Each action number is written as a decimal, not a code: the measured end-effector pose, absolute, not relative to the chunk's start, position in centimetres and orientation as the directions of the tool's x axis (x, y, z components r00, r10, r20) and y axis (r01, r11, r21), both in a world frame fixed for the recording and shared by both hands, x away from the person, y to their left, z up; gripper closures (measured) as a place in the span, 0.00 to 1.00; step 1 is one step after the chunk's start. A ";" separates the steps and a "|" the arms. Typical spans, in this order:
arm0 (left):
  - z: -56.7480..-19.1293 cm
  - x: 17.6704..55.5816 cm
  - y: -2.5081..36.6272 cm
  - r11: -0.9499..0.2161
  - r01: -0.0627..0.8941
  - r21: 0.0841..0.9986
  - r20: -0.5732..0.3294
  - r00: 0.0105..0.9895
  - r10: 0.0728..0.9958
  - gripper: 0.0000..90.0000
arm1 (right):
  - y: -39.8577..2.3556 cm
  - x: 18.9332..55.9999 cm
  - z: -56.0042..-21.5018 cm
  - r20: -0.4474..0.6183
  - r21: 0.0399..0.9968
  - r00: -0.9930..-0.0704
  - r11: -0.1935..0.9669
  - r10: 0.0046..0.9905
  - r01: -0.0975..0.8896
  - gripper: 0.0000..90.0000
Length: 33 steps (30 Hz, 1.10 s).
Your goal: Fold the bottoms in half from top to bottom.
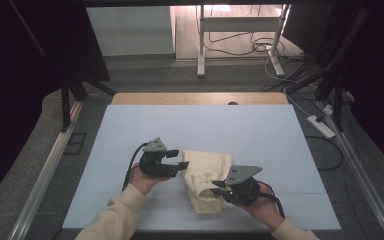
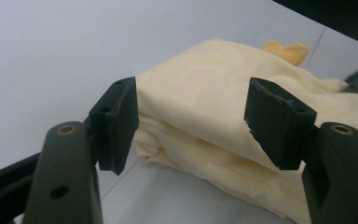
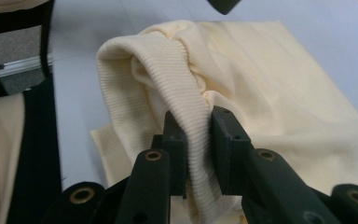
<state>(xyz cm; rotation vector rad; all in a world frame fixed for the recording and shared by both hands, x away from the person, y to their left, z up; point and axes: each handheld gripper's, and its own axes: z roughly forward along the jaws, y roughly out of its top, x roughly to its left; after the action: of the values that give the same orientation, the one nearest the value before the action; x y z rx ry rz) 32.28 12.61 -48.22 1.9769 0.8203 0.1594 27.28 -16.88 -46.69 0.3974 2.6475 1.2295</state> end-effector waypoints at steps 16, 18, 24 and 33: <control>-48.3 32.2 12.8 -0.317 0.482 0.817 -0.214 0.764 0.609 0.39 | -16.6 26.9 -49.1 0.013 0.748 -0.955 0.631 0.296 0.206 0.67; -48.2 32.2 12.8 -0.316 0.480 0.818 -0.213 0.764 0.609 0.39 | -16.7 26.9 -48.8 0.024 0.754 -0.954 0.622 0.298 0.213 0.59; -48.2 32.2 13.0 -0.310 0.483 0.819 -0.217 0.760 0.613 0.38 | -17.9 27.0 -47.2 0.044 0.801 -0.950 0.557 0.309 0.219 0.48; -48.2 32.3 13.1 -0.306 0.484 0.820 -0.217 0.757 0.616 0.38 | -18.2 28.6 -45.6 0.116 0.844 -0.937 0.465 0.329 0.268 0.83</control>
<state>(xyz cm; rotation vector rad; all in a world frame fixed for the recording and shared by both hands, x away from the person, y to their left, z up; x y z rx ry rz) 32.26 13.09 -48.16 1.9642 0.8331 0.1673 28.62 -18.21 -45.60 0.5371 2.6353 1.4994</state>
